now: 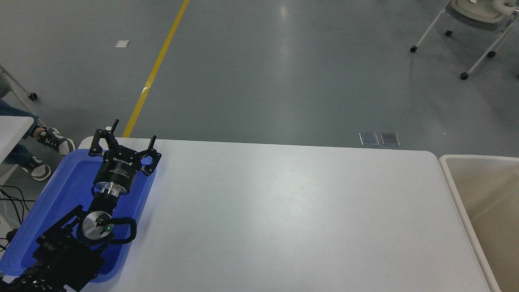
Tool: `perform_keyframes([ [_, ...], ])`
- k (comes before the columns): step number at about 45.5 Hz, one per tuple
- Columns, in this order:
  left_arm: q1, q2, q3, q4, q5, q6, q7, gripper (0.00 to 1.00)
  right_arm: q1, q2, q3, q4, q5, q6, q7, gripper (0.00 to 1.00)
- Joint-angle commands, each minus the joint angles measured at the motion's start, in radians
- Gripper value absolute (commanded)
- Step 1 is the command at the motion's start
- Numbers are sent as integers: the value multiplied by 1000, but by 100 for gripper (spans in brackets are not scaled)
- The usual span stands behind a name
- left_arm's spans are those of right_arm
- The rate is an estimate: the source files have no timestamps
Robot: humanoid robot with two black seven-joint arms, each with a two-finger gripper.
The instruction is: Pick up paper ball place in dustbin
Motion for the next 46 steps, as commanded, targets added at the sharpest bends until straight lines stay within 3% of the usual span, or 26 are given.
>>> perform_keyframes([
  [1, 0, 0, 0, 0, 0, 0, 0, 100, -439, -3, 367, -169, 3, -77, 0, 0],
  [17, 0, 0, 0, 0, 0, -1, 0, 100, -845, 67, 682, -437, 2, -154, 0, 0],
  [46, 0, 0, 0, 0, 0, -1, 0, 100, -1333, 317, 1026, -764, 3, -613, 0, 0],
])
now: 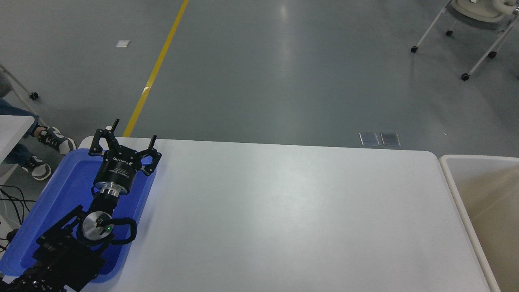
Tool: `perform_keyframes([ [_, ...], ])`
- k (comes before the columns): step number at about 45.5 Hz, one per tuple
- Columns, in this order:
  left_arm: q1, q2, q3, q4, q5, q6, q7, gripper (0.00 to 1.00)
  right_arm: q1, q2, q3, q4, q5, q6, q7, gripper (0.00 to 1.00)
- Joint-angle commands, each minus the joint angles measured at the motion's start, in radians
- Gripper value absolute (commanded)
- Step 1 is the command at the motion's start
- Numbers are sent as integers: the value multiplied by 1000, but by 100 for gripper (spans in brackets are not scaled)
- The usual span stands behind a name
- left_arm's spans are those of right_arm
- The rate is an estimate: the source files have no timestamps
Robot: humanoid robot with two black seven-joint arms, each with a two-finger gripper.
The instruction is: Pick up paper ball place in dustbin
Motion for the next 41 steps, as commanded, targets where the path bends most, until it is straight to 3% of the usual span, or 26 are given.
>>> perform_keyframes([
  [1, 0, 0, 0, 0, 0, 0, 0, 100, -182, 106, 150, -121, 0, -190, 0, 0],
  [25, 0, 0, 0, 0, 0, 1, 0, 100, -327, 269, 180, -233, 0, -344, 0, 0],
  [41, 0, 0, 0, 0, 0, 0, 0, 100, -338, 275, 180, -235, 0, -348, 0, 0],
])
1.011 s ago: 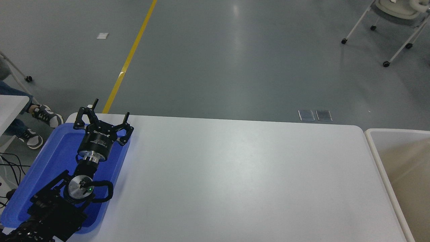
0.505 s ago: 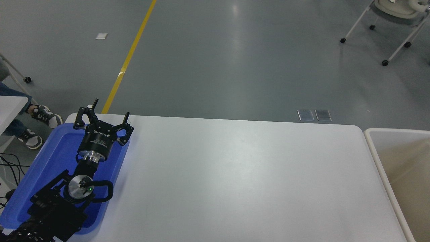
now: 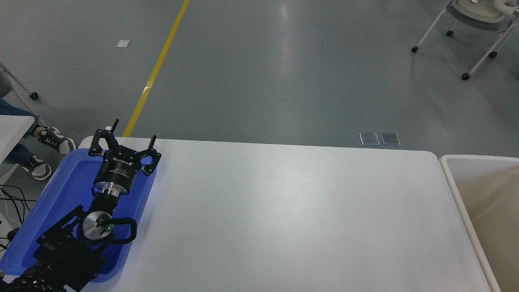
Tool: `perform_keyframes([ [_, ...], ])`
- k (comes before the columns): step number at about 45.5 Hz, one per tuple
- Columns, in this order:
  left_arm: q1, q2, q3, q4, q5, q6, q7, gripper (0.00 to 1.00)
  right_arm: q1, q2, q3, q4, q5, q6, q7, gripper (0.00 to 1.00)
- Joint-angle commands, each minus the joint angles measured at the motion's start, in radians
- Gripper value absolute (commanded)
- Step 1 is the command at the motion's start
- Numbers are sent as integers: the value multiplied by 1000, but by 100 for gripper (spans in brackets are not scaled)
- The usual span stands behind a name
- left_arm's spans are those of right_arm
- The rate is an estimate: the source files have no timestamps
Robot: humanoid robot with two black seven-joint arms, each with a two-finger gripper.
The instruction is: Pick up paper ball place in dustbin
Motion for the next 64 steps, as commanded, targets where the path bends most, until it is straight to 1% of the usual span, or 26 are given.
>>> perform_keyframes([
  [1, 0, 0, 0, 0, 0, 0, 0, 100, -17, 14, 3, -7, 0, -16, 0, 0],
  [7, 0, 0, 0, 0, 0, 0, 0, 100, -16, 14, 3, -7, 0, -17, 0, 0],
  [8, 0, 0, 0, 0, 0, -1, 0, 100, -16, 14, 0, -7, 0, -22, 0, 10],
  [9, 0, 0, 0, 0, 1, 0, 0, 100, -16, 12, 0, -8, 0, -27, 0, 27],
  [10, 0, 0, 0, 0, 1, 0, 0, 100, -17, 11, 0, -8, 0, -34, 0, 39],
  [11, 0, 0, 0, 0, 0, -1, 0, 100, -18, 11, 0, -10, 0, -43, 1, 47],
  [13, 0, 0, 0, 0, 1, 0, 0, 100, -18, 11, 0, -13, 0, -65, 1, 59],
  [14, 0, 0, 0, 0, 0, 0, 0, 100, -19, 11, 0, -14, 0, -77, 1, 67],
  [16, 0, 0, 0, 0, 0, 0, 0, 100, -24, 11, 0, -14, 0, -103, 1, 90],
  [17, 0, 0, 0, 0, 0, 0, 0, 100, -27, 11, 2, -14, 0, -114, 1, 99],
  [23, 0, 0, 0, 0, 0, -1, 0, 100, -41, 14, 2, -13, 0, -168, 1, 100],
  [37, 0, 0, 0, 0, 0, 0, 0, 100, -24, 9, 3, -11, 0, -172, 1, 100],
  [52, 0, 0, 0, 0, 0, -1, 0, 100, 4, -5, 144, 9, 0, -159, 1, 100],
  [56, 0, 0, 0, 0, 0, 0, 0, 100, 4, -11, 264, 18, 0, -171, 12, 100],
  [59, 0, 0, 0, 0, 0, 0, 0, 100, 10, -12, 414, 21, 0, -166, 12, 100],
  [62, 0, 0, 0, 0, 0, 0, 0, 100, 10, -12, 604, 26, 0, -166, 14, 100],
  [63, 0, 0, 0, 0, 0, 0, 0, 100, 9, -11, 746, 30, 0, -166, 14, 100],
  [64, 0, 0, 0, 0, 0, 0, 0, 100, 9, -11, 814, 35, 0, -165, 14, 100],
])
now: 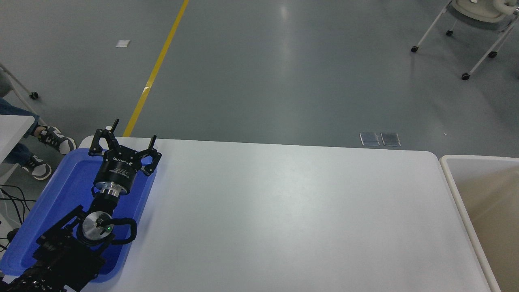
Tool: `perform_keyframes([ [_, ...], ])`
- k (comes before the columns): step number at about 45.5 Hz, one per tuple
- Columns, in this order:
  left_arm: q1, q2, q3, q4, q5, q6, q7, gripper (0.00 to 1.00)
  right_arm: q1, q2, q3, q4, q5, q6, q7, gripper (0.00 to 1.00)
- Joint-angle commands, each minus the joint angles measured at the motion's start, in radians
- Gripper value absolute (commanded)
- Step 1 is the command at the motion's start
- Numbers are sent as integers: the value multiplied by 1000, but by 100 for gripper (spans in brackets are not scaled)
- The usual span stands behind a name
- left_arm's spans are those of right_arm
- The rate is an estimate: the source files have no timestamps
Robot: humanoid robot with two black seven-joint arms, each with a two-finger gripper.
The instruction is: Pick up paper ball place in dustbin
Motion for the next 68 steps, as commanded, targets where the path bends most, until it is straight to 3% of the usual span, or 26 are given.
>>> perform_keyframes([
  [1, 0, 0, 0, 0, 0, 1, 0, 100, 2, -5, 580, 30, 0, 3, 5, 100],
  [13, 0, 0, 0, 0, 0, 1, 0, 100, -19, -13, 904, 188, 21, 5, 5, 100],
  [24, 0, 0, 0, 0, 1, 1, 0, 100, -85, -15, 1007, 433, 213, 19, 16, 100],
  [27, 0, 0, 0, 0, 0, 1, 0, 100, -107, -15, 1042, 496, 241, 19, 52, 100],
  [35, 0, 0, 0, 0, 0, 1, 0, 100, -148, -2, 1082, 603, 253, 16, 275, 100],
  [38, 0, 0, 0, 0, 0, 1, 0, 100, -167, 12, 1082, 637, 253, 16, 321, 100],
  [52, 0, 0, 0, 0, 0, 1, 0, 100, -184, 137, 1082, 732, 215, 22, 336, 100],
  [63, 0, 0, 0, 0, 0, 1, 0, 100, -223, 148, 1091, 777, 184, 11, 338, 100],
  [66, 0, 0, 0, 0, 0, 1, 0, 100, -266, 147, 1096, 838, 184, 17, 353, 100],
  [68, 0, 0, 0, 0, 0, 1, 0, 100, -297, 148, 1114, 887, 184, 17, 390, 100],
])
